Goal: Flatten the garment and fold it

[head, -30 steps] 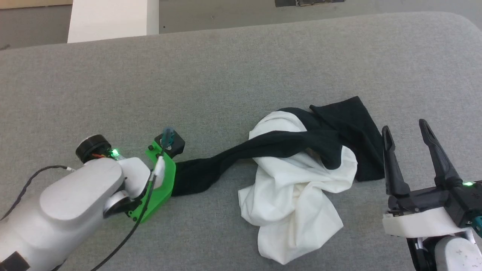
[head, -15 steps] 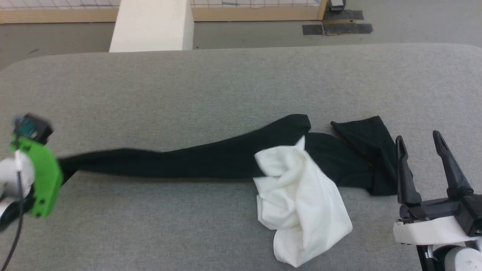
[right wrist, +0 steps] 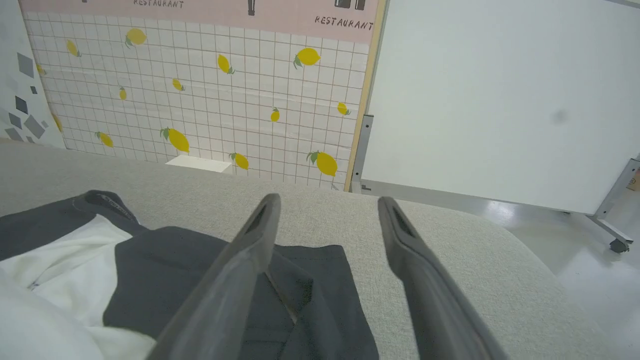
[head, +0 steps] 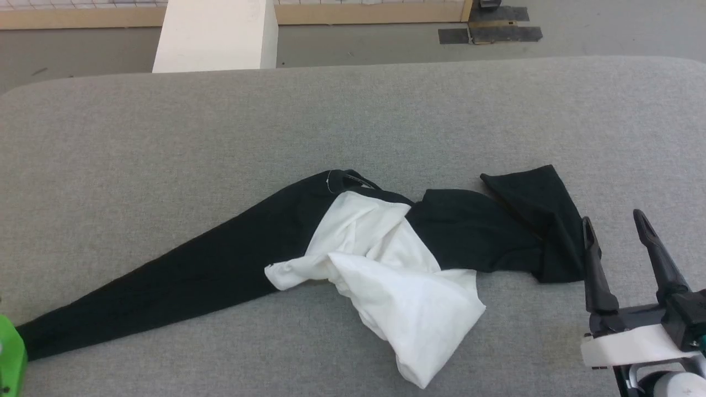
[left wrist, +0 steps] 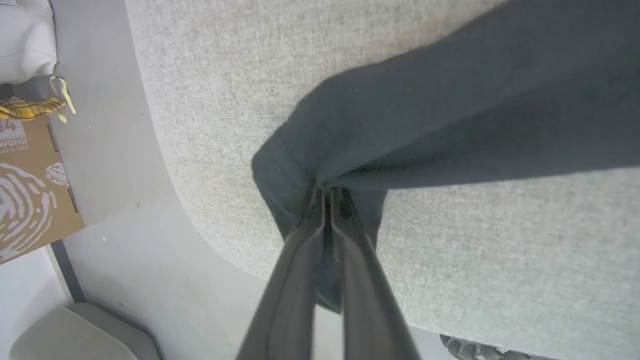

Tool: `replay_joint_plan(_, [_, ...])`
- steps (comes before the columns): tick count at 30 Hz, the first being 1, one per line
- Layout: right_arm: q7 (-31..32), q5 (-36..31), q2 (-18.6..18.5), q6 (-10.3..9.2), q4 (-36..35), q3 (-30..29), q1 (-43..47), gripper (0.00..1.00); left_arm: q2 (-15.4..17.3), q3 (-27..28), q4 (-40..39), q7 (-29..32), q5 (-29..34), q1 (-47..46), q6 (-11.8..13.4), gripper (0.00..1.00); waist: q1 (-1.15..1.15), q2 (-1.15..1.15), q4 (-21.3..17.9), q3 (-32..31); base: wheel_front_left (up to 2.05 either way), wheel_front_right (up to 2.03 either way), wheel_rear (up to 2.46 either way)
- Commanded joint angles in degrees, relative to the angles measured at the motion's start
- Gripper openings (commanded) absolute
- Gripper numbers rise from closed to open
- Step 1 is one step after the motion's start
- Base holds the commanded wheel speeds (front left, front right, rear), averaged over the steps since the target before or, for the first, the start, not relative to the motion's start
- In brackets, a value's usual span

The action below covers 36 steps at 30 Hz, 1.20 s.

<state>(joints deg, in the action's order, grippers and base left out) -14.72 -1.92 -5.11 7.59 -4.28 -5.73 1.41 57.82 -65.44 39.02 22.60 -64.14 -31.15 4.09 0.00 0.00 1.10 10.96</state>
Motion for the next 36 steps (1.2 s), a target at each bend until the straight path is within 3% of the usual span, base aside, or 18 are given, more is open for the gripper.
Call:
replay_joint_plan(1, [-0.3,-0.1,-0.2,-0.10,0.4,-0.5,0.8,1.00,-1.1,0.1,0.9,-0.8,0.0,0.4,-0.4,0.09,0.00,0.00,0.9,-0.8,0.00,0.00,0.00])
replay_joint_plan(2, [-0.3,-0.1,-0.1,-0.10,0.7,-0.7,1.0,1.00,-1.4,0.1,1.3,-1.4,0.3,0.1,-0.8,0.61,0.00,0.00,1.3,-1.3,0.00,0.00,0.00])
replay_joint_plan(3, [-0.3,-0.1,-0.1,-0.10,0.9,-0.7,1.2,1.00,-1.7,0.5,1.6,-3.0,0.7,-0.6,-1.1,1.00,0.00,0.00,1.8,-1.8,0.00,0.00,0.00])
replay_joint_plan(8, [-0.3,0.1,0.1,-0.10,1.2,-0.8,1.7,1.00,-1.6,2.5,0.8,-11.2,4.0,-5.7,-1.9,1.00,0.00,0.00,3.5,-4.2,0.00,0.00,0.00])
replay_joint_plan(12, [-0.3,0.2,0.5,-0.10,1.1,-0.9,2.1,1.00,-0.5,4.3,-3.3,-18.3,8.0,-10.9,-0.9,1.00,0.00,0.00,4.3,-5.4,0.00,0.00,0.00])
replay_joint_plan(17, [-0.3,0.8,0.1,-0.10,0.4,-3.7,0.9,1.00,-3.1,8.0,-12.4,-31.0,12.2,-15.3,4.5,1.00,0.00,0.00,4.6,-5.9,0.00,0.00,0.00])
replay_joint_plan(21, [-0.3,2.0,-2.6,-0.10,0.0,-5.5,-2.9,1.00,-7.3,10.8,-17.9,-36.4,13.4,-14.7,10.8,1.00,0.00,0.00,4.4,-5.7,0.00,0.00,0.00])
replay_joint_plan(22, [-0.3,3.3,-4.7,-0.10,0.5,-5.5,-5.1,1.00,-9.5,13.7,-21.0,-37.4,13.6,-12.7,14.4,1.00,0.00,0.00,4.2,-5.4,0.00,0.00,0.00])
replay_joint_plan(23, [-0.3,4.1,-6.3,-0.10,1.1,-5.1,-6.3,1.00,-10.7,16.2,-23.3,-37.5,14.1,-11.2,16.2,1.00,0.00,0.00,4.1,-5.1,0.00,0.00,0.00])
replay_joint_plan(26, [0.9,6.8,-12.9,-0.10,4.9,-1.3,-9.3,1.00,-14.7,25.7,-30.8,-37.6,19.3,-4.7,21.0,1.00,0.00,0.00,4.4,-4.2,0.00,0.00,0.00])
replay_joint_plan(28, [5.4,9.8,-18.0,-0.10,7.1,3.1,-11.7,1.00,-17.6,31.6,-34.6,-37.6,23.0,0.9,22.8,1.00,0.00,0.00,4.5,-3.6,0.00,0.00,0.00])
replay_joint_plan(31, [15.7,16.7,-24.9,-0.10,9.1,10.1,-15.3,1.00,-22.0,39.1,-38.8,-37.6,28.5,7.9,23.9,1.00,0.00,0.00,4.9,-2.8,0.00,0.00,0.00])
replay_joint_plan(36, [35.9,29.7,-36.7,-0.10,8.9,24.5,-20.6,1.00,-30.1,47.7,-41.7,-37.6,36.7,16.8,20.8,1.00,0.00,0.00,6.2,-1.5,0.00,0.00,0.00])
